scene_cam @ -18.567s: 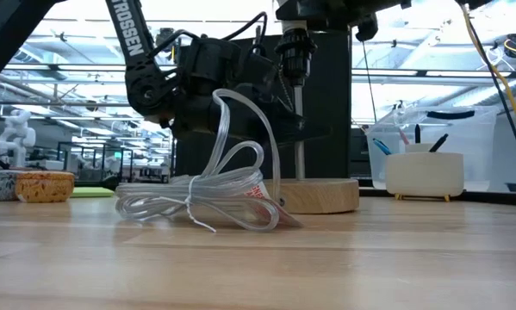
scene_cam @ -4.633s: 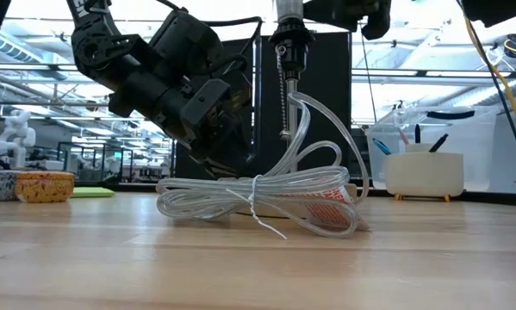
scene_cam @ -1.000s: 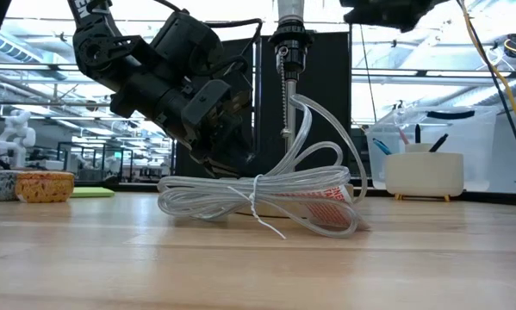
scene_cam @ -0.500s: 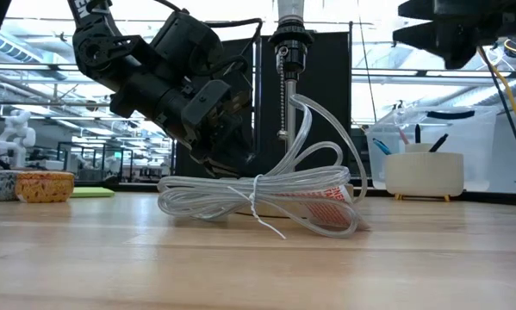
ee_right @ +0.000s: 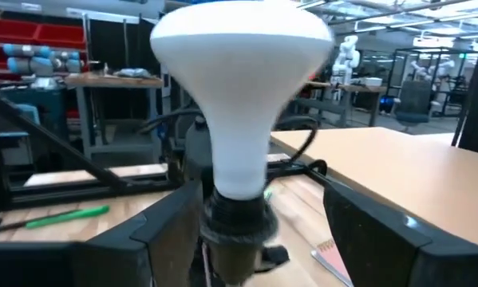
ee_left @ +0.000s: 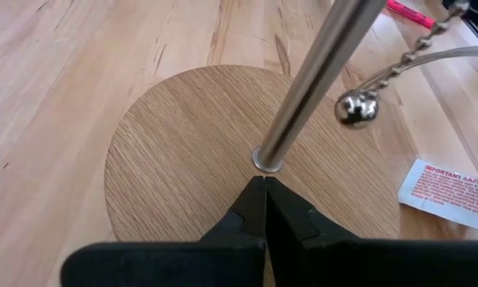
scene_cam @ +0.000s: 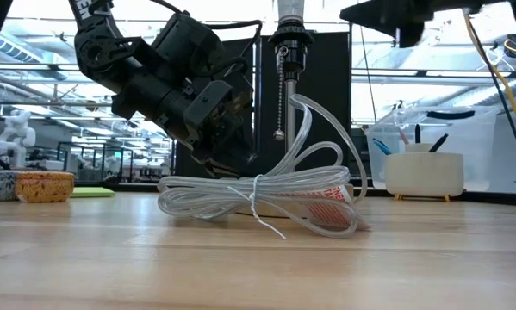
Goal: Screw lightbulb
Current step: Remove the lightbulb from the lamp
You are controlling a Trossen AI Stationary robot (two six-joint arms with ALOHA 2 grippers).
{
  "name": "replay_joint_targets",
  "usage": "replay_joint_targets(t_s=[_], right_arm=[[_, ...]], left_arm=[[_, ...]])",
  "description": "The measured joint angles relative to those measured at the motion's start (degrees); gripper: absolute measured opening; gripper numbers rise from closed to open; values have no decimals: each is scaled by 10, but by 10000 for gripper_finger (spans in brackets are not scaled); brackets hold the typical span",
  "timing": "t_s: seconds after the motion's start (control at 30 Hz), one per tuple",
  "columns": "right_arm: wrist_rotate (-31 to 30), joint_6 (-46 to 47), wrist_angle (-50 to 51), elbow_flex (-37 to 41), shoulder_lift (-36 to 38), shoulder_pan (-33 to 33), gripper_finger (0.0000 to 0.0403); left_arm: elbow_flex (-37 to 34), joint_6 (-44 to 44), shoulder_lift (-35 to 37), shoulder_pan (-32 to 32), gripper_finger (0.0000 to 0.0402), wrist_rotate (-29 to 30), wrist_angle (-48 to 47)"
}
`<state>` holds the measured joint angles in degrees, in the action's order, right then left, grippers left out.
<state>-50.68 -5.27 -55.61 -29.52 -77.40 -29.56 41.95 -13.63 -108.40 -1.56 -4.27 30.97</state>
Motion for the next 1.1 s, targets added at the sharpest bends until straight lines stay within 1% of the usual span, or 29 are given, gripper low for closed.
replay_joint_targets(t_s=[0.17,0.3,0.37,0.5,0.7,0.77,0.87,0.97,1.1], right_arm=[[-5,-5,-16,-58,-73,2,258],[-68,-20,-26,-95,-126,7,257],[-82,-31,-51,-105,-146,13,257],[-79,-34,-102,-117,-175,27,256],[-72,-31,-106,-142,-195,42,256],[-59,-35,-105,-151,-198,46,256],[-58,-44,-102,-161,-198,51,255],[-58,-45,-97,-160,-197,54,240],[-42,-29,-88,-160,-197,59,186]], left_arm=[[0,0,0,0,0,1,0],[0,0,0,0,0,3,1],[0,0,0,0,0,3,1],[0,0,0,0,0,4,1],[0,0,0,0,0,5,3],[0,0,0,0,0,5,3],[0,0,0,0,0,5,4],[0,0,0,0,0,5,4],[0,1,0,0,0,5,4]])
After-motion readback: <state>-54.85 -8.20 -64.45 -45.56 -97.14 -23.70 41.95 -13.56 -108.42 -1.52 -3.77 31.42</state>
